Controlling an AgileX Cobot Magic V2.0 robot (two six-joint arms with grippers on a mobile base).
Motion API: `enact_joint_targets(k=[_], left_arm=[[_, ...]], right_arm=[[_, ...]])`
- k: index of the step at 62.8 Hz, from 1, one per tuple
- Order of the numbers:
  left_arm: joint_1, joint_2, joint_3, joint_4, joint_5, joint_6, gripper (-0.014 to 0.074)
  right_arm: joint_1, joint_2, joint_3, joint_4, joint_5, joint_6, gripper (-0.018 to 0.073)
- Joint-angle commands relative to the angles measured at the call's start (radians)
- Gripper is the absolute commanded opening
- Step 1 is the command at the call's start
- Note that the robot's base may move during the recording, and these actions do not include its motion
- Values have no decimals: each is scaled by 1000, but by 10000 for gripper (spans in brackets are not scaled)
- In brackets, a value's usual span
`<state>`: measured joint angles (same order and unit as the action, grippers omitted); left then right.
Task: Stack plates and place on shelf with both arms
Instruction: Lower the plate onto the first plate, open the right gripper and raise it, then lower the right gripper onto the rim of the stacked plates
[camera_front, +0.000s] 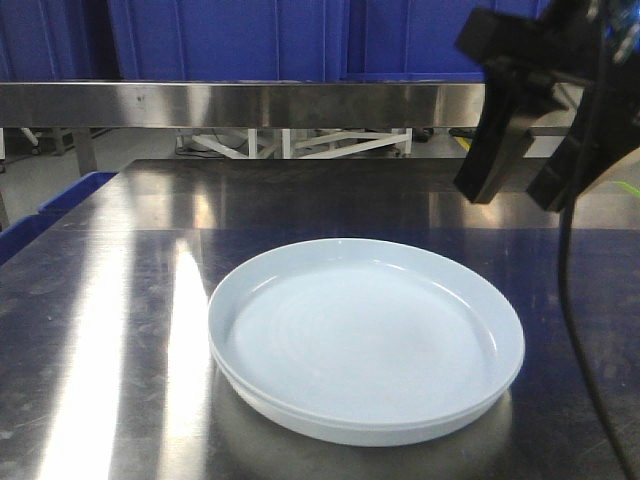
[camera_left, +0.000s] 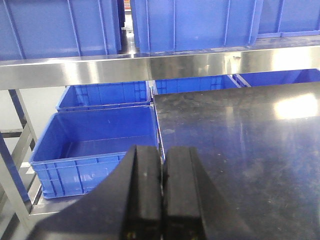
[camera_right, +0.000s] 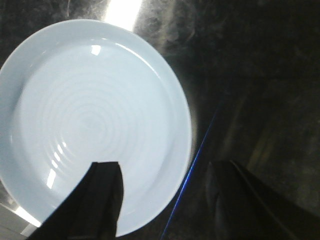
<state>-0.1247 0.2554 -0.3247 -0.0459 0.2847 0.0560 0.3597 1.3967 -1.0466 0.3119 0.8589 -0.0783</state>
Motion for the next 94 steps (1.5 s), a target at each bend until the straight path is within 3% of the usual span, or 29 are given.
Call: enact_joint_targets(k=[1, 62, 68, 85, 94], left_arm=[[1, 8, -31, -4, -83, -7, 84], [1, 8, -31, -4, -83, -7, 84], [1, 8, -31, -4, -83, -7, 84], [1, 8, -31, -4, -83, -7, 84], [1, 8, -31, -4, -83, -7, 84]], right_arm=[[-1, -56, -27, 5, 2, -13, 488], [-1, 248, -27, 5, -125, -49, 483], [-1, 253, -27, 3, -128, -49, 419], [-1, 253, -27, 0, -114, -49, 40], [-1, 248, -27, 0, -114, -49, 56]])
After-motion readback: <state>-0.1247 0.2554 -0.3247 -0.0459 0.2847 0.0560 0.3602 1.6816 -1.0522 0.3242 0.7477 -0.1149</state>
